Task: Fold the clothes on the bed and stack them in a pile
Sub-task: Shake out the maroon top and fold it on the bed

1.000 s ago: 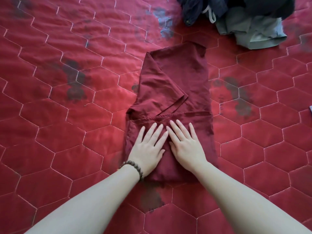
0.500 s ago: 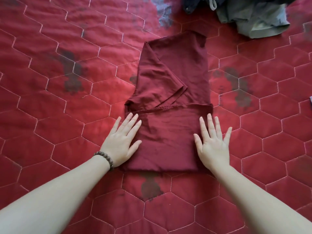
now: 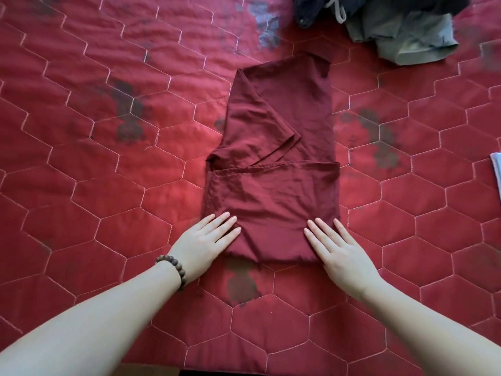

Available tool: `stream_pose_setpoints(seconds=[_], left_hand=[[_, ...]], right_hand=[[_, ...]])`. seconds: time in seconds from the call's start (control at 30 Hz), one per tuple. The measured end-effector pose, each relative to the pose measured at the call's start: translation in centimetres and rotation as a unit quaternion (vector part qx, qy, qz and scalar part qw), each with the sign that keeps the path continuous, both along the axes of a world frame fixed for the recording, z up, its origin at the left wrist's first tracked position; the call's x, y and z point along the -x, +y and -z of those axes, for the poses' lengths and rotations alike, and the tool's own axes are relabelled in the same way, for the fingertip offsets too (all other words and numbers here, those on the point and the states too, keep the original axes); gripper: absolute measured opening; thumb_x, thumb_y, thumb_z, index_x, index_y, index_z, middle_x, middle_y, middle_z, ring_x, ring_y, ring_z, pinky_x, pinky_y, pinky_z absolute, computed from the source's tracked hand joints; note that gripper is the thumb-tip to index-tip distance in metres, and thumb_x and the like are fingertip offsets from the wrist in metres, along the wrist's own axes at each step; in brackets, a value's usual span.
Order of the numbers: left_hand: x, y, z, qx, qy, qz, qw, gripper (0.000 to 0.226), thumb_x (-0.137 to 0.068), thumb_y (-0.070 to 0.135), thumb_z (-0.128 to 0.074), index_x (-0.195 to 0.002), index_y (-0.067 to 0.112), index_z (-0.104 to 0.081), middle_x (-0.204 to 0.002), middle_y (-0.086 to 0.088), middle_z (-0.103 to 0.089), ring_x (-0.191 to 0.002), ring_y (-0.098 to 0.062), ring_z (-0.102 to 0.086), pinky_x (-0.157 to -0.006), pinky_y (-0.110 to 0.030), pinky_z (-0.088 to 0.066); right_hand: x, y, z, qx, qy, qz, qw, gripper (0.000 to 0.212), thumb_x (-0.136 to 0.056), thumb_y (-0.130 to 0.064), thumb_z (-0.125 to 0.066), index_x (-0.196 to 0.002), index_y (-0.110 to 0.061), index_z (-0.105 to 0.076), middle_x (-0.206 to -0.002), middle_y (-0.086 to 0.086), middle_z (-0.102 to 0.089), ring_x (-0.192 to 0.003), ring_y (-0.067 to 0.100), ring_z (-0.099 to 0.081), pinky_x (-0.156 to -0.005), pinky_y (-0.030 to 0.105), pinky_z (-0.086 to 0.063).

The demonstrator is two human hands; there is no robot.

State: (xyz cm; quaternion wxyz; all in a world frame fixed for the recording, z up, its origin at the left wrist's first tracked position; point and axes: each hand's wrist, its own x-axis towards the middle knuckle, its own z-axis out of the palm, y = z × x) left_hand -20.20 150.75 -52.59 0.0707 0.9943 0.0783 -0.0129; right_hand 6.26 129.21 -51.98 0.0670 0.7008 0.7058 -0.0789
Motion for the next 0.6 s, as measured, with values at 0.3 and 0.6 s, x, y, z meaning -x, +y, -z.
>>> stream_pose_setpoints(seconds=[0.3,0.6], left_hand=[[1.5,-1.5,-7.2,0.292,0.017,-0.252,0.922,0.039,-0.089,-0.002,-0.052,-0.122,0.013,-0.064,-0.118,-0.009,-0.068,-0.111,-0.023,-0.063,-0.103,-0.032,-0.043],[-1.6,-1.0,-13.3,0.350,-0.141,-0.467,0.800,0.019,-0.087,0.018,-0.063,-0.070,0.011,-0.064,-0.062,-0.012,-0.058,-0.057,-0.017,-0.046,-0.059,-0.030,-0.042]], right_hand=[[0.5,-2.1,-6.0,0.017,0.261,0.247,0.933,0.051,-0.084,0.001,-0.059,-0.129,-0.024,-0.058,-0.132,-0.006,-0.059,-0.132,0.009,-0.043,-0.111,0.022,-0.027],[-0.2,-0.3,-13.0,-0.122,0.343,0.436,0.823,0.016,-0.088,-0.021,-0.066,-0.078,-0.012,-0.060,-0.066,0.008,-0.058,-0.063,0.016,-0.044,-0.058,0.019,-0.035]])
